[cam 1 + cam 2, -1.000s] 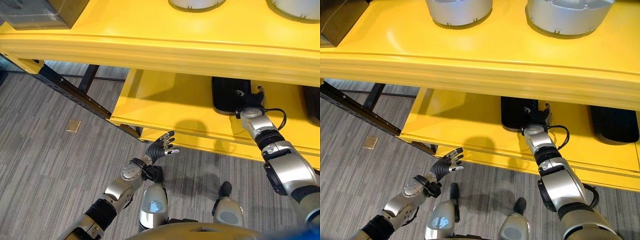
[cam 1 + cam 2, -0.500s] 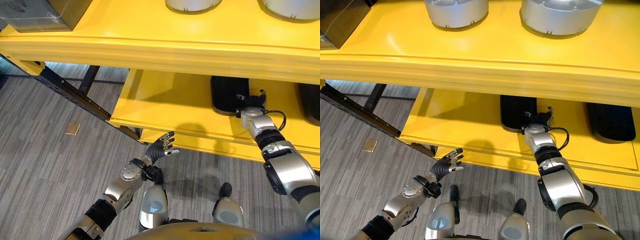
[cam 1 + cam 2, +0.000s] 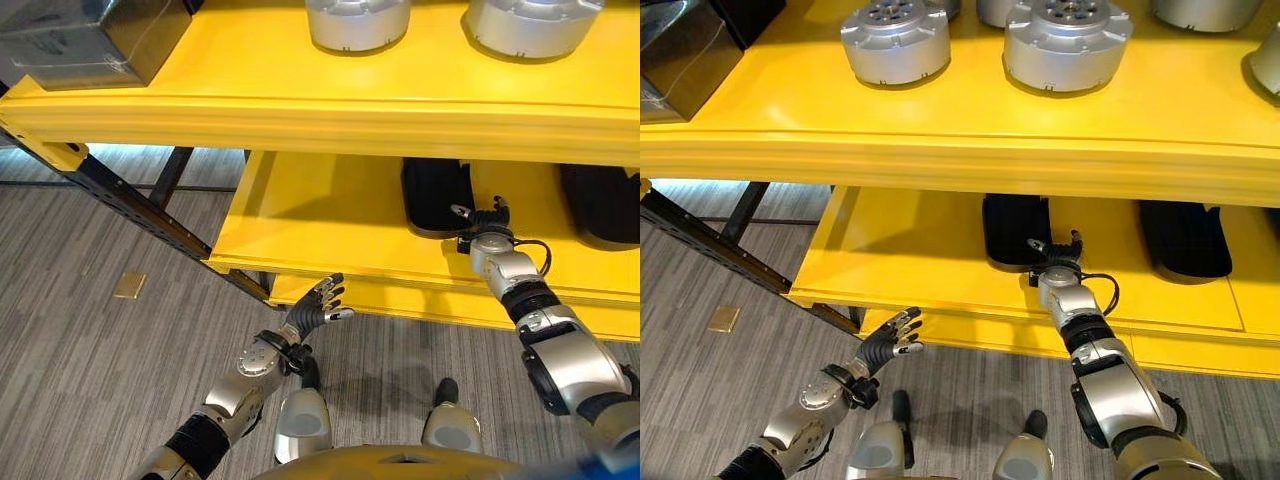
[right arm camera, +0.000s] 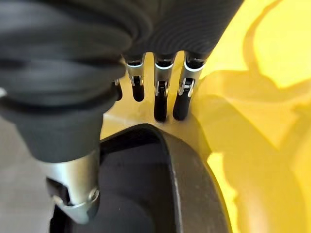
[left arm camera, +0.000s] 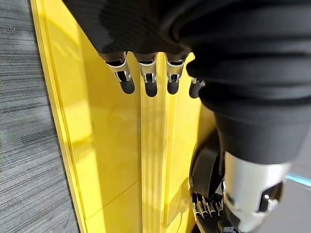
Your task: Move parts from the plastic box to the shelf.
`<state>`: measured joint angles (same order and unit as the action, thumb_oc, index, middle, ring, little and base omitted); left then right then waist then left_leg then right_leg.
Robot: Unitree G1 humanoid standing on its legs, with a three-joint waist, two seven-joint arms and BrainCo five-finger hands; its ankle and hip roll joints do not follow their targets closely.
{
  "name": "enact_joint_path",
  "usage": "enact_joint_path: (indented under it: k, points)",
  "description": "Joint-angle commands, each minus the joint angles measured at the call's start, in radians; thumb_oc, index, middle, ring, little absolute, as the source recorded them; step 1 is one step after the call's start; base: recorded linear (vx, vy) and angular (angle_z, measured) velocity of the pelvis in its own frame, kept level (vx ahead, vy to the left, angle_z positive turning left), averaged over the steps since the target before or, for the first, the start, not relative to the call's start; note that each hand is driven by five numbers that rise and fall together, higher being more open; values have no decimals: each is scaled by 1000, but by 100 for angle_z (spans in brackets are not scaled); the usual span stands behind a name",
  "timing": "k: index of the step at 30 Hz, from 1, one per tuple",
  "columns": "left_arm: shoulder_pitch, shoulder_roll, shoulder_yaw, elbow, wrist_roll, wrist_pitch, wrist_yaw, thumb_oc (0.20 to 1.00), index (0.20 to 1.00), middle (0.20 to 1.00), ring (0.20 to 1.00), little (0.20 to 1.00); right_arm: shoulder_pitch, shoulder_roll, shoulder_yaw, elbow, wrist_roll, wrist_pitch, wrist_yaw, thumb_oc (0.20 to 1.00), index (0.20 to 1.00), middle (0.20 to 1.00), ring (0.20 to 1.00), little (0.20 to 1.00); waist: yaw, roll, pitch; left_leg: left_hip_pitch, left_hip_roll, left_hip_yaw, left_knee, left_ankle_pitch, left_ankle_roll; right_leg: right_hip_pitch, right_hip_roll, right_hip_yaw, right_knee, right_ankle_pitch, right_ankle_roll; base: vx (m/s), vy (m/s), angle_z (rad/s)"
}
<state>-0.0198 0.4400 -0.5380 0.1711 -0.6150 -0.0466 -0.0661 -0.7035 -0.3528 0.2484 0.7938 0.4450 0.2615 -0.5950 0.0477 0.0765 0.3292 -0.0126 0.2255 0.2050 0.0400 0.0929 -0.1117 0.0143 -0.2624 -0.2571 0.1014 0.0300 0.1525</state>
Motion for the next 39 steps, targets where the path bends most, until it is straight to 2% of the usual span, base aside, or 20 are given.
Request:
enact_joint_path:
  k: [1, 17, 31, 39]
  points:
    - [-6, -14, 33, -28, 26, -55, -20, 1000, 1000, 1000, 1000, 1000, -7, -6, -11, -30, -17, -23, 20, 1000, 1000, 1000, 1000, 1000, 19, -5, 27, 36, -1, 39, 64, -40, 23, -35, 21, 35, 123, -50, -46, 18, -1, -6]
    - [8, -23, 40, -46, 45, -49, -10, 1000, 1000, 1000, 1000, 1000, 58, 33, 19, -137, -12, -9, 61, 1000, 1000, 1000, 1000, 1000, 9, -10, 28, 28, 0, 40, 67, -43, 25, -46, 20, 42, 124, -48, -44, 1, 0, 0]
    - [24, -33, 52, -58, 65, -43, -13, 1000, 1000, 1000, 1000, 1000, 147, 67, 55, -242, -12, 3, 137, 1000, 1000, 1000, 1000, 1000, -6, -15, 19, 32, 1, 46, 66, -43, 25, -48, 25, 51, 124, -49, -43, 0, 0, 0]
    - [32, -36, 58, -66, 76, -40, -10, 1000, 1000, 1000, 1000, 1000, 188, 81, 72, -280, -16, 3, 139, 1000, 1000, 1000, 1000, 1000, -12, -17, 17, 33, 0, 49, 63, -42, 26, -51, 26, 56, 121, -45, -41, -6, 0, -4]
